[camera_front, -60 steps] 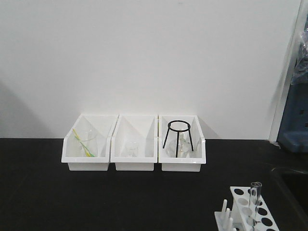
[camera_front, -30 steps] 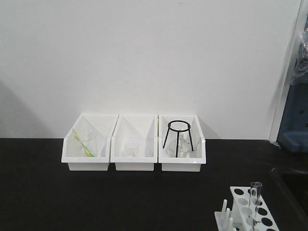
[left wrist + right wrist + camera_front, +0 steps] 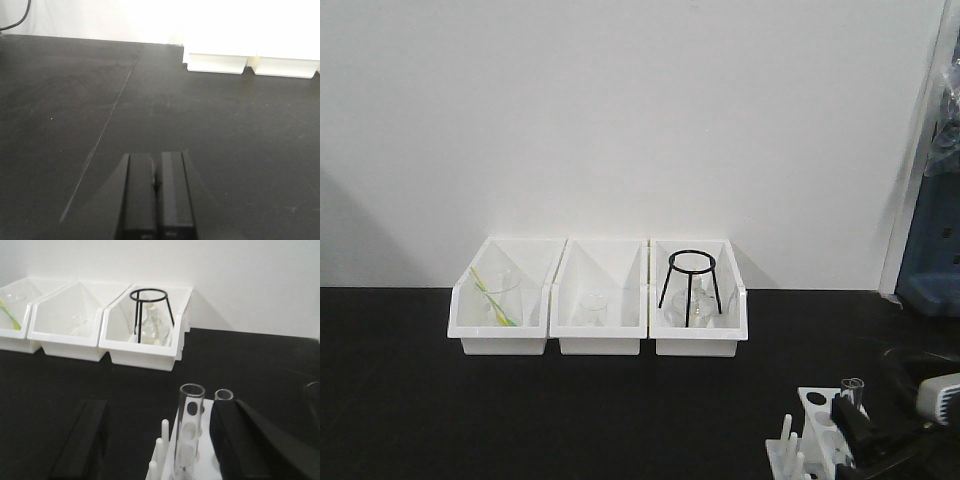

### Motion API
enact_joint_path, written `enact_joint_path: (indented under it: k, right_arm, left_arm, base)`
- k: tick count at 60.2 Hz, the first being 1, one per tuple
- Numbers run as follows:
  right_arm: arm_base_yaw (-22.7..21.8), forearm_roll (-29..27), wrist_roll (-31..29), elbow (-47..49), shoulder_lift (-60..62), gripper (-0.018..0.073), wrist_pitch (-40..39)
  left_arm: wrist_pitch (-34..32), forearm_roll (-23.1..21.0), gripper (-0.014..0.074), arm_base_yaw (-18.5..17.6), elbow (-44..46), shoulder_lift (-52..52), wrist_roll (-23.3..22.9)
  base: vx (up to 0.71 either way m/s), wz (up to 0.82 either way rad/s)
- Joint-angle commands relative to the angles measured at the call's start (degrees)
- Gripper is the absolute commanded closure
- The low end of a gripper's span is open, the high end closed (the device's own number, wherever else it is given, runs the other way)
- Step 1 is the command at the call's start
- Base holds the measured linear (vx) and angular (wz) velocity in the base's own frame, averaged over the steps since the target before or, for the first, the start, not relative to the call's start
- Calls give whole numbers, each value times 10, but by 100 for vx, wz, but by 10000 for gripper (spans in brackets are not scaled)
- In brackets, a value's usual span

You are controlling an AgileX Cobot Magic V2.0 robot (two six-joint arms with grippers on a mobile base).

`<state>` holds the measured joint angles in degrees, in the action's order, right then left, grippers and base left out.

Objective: Flip and reinsert test tube from rack

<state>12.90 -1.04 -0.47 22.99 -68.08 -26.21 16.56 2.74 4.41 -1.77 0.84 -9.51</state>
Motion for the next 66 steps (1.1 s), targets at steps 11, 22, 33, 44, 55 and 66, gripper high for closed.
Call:
enact_joint_path:
  k: [11,22,33,44,55,66]
  right_arm:
    - [3,-61,-1,19,-89,59,-155]
    - [3,-61,0,20,-138,67,-174]
    - [3,-58,0,45,-177,118,-177]
    - [3,-58,5,82,-208,140,-164]
    - [3,-62,5,89,-220,162,-162]
    - [3,-67,5,88,-221,244,-151]
  left_arm:
    - [-50,-2,603,-4,-1,7,0]
    - [-50,-2,603,-4,-1,7,0]
    - [-50,-2,603,-4,-1,7,0]
    - [-50,-2,603,-4,-1,7,0]
    - [-50,-2,603,-4,-1,7,0]
    - [-50,-2,603,-4,-1,7,0]
  base:
    - [0,0]
    - [0,0]
    - [0,0]
    - [0,0]
    - [0,0]
    - [0,0]
